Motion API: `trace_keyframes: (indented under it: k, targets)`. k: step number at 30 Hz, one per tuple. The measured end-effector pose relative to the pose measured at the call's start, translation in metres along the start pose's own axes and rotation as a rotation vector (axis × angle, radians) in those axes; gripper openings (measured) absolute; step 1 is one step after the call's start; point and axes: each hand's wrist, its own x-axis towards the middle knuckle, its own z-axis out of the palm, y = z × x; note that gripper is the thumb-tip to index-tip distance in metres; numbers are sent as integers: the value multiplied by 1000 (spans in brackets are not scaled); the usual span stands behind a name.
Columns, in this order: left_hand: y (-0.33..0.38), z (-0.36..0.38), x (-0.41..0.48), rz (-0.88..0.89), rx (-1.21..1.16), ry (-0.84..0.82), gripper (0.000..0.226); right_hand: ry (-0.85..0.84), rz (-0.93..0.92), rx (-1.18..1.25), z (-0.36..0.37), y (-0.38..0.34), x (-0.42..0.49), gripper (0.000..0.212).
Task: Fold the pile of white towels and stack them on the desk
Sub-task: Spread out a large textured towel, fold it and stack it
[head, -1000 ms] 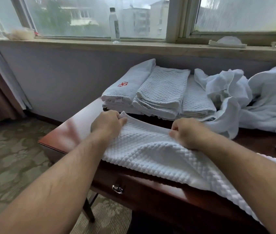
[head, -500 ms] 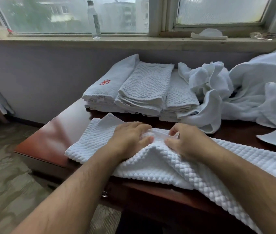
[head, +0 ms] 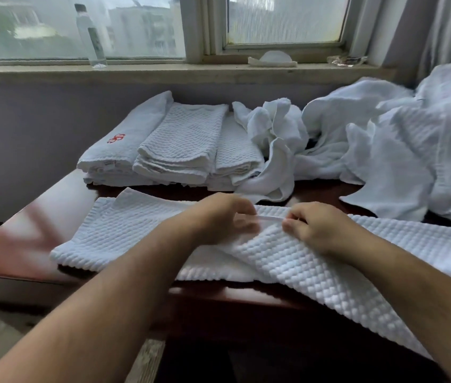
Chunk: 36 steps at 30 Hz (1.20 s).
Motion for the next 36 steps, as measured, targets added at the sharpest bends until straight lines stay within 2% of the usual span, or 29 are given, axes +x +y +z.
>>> trace_keyframes:
  k: [3,4,7,10,12,14,17,18,19,22,23,26,29,34,36]
  targets:
    - [4,5,8,7,79,107,27,102,-1,71,-9,1,-6,29]
    - [3,5,8,-8,73,162,27,64,-13,56,-12,2,-13,35]
    - [-1,5,8,-64,64,279,25,-188,-3,-136,-14,13,-40,45]
    - [-1,6,8,-107,110,325,26,-242,89,-241,-33,30,-50,40]
    - [-1,6,10,-127,137,319,27,-173,145,-213,-53,40,-44,41]
    - [0,6,12,-133,170,283,30,-50,170,-301,-69,47,-29,51]
    - [-4,6,16,-147,226,272,37,325,112,-484,-69,56,-5,60]
    - [-6,6,17,-169,252,273,39,385,76,-506,-64,60,1,57]
    - [-9,7,19,-201,277,267,41,362,63,-493,-57,65,5,55]
    - [-18,10,22,-269,295,206,42,124,129,-323,-35,89,8,52]
    - [-18,11,23,-266,306,198,41,103,149,-271,-31,96,7,54]
    - [-7,15,28,-219,350,197,36,113,168,-178,-35,105,2,56]
    - [20,20,41,-130,329,193,28,61,210,-211,-51,112,-11,51]
    - [89,51,80,114,246,55,55,83,233,-190,-73,126,-58,52]
    - [120,65,94,191,231,-11,57,98,258,-148,-81,132,-79,51]
